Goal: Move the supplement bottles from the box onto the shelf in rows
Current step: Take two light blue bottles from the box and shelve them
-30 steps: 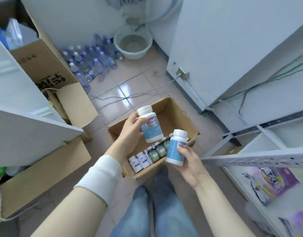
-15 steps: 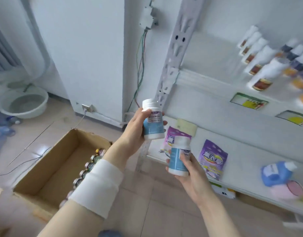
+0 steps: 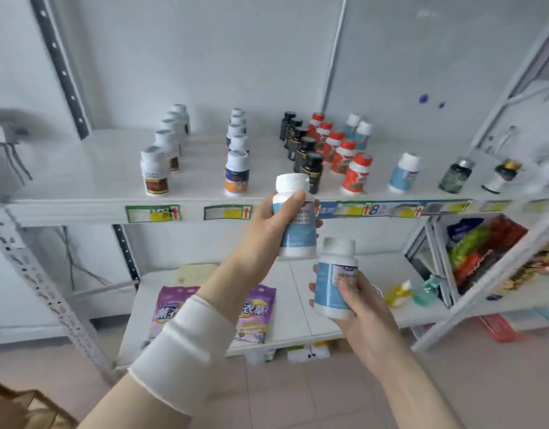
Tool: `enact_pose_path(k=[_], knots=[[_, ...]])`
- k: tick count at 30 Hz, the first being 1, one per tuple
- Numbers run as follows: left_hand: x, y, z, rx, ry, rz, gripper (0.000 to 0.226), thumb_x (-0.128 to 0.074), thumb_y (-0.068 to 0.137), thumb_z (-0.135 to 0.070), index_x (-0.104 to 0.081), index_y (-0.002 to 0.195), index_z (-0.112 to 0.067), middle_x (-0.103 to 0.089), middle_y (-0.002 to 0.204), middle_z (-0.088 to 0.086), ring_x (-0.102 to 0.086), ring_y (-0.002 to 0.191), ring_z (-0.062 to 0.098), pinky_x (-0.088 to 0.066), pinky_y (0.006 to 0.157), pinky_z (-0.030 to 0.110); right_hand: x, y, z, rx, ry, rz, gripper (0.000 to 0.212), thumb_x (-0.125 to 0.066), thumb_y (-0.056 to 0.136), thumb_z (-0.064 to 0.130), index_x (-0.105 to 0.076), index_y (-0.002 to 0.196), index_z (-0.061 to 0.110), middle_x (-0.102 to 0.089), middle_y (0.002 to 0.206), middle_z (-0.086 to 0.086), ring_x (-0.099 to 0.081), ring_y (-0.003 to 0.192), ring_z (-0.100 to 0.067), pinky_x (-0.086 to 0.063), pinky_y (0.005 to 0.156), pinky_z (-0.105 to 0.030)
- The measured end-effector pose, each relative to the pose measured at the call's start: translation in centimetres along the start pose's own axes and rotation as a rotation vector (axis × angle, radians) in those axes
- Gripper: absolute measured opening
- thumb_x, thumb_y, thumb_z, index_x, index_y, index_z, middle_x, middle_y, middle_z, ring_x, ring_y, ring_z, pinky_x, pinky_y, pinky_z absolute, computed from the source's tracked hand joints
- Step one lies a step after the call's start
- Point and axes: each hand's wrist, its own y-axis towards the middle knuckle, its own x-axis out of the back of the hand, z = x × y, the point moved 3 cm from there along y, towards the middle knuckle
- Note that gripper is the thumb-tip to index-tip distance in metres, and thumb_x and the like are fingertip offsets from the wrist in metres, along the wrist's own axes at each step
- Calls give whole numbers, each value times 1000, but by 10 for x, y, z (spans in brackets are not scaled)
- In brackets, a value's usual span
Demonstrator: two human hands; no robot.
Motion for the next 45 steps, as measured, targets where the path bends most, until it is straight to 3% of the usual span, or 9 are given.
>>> enact_pose_path(k=[5, 13, 17, 24, 28, 33, 39, 42, 45], knots=[[-79, 53, 9, -3, 77, 115, 53, -55, 74, -43, -56, 113, -6, -67, 89, 3, -66, 78, 15, -57, 75, 33, 72, 14, 61, 93, 27, -70, 103, -89, 36, 54, -55, 121, 7, -69, 103, -11, -68, 86, -21, -57, 72, -29], [-160, 167, 25, -53, 121, 211, 52, -56, 78, -43, -56, 116, -8, -72, 85, -3, -70, 78, 11, -57, 71, 27, 159, 93, 155, 216, 0, -52, 87, -89, 40, 51, -60, 116, 18, -69, 110, -6, -65, 101, -18, -54, 89, -36], [-187, 231, 25, -94, 146, 254, 58, -53, 70, -52, -58, 111, -12, -73, 89, -5, -70, 80, 10, -56, 69, 26, 186, 148, 198, 255, -17, -24, 83, -88, 44, 47, -60, 115, 16, -71, 108, -3, -68, 100, -15, -57, 79, -28], [-220, 330, 25, -97, 256, 215, 31, -49, 94, -36, -55, 116, -14, -71, 96, -8, -68, 84, 2, -55, 76, 23, 226, 236, 252, 242, -141, -61, 97, -87, 41, 51, -54, 124, 13, -66, 115, -3, -63, 105, -13, -50, 88, -28], [-223, 381, 33, -91, 377, 184, 23, -50, 94, -34, -54, 114, -22, -71, 103, -8, -66, 88, 1, -51, 81, 27, 246, 280, 274, 219, -257, -59, 49, -66, 76, 16, -50, 122, 11, -68, 99, 4, -64, 92, -8, -49, 80, -23], [-212, 430, 46, -28, 496, 168, 33, -55, 93, -30, -52, 122, -15, -63, 120, 6, -62, 108, 15, -47, 98, 34, 265, 328, 287, 131, -470, 49, 54, -69, 79, 9, -46, 128, 14, -67, 110, 3, -64, 100, -12, -51, 89, -30], [-199, 464, 59, 79, 685, 156, 20, -63, 88, -17, -56, 106, -20, -64, 103, 0, -62, 99, 14, -52, 88, 24, 258, 376, 290, 67, -798, 246, 68, -78, 71, 21, -36, 124, 20, -57, 120, 0, -58, 108, -10, -48, 97, -34], [-192, 473, 64, 88, 908, 148, 23, -63, 88, -20, -55, 110, -17, -61, 98, -4, -57, 88, 7, -47, 70, 8, 250, 391, 276, 19, -860, 371, 64, -78, 72, 19, -36, 120, 22, -59, 107, 4, -59, 92, -5, -49, 84, -23], [-187, 481, 69, 110, 1112, 117, 22, -60, 90, -28, -55, 106, -15, -57, 89, -6, -51, 78, 7, -38, 65, 13, 243, 403, 259, 7, -898, 425, 62, -79, 72, 14, -40, 119, 23, -59, 105, 5, -57, 86, -5, -47, 73, -17]])
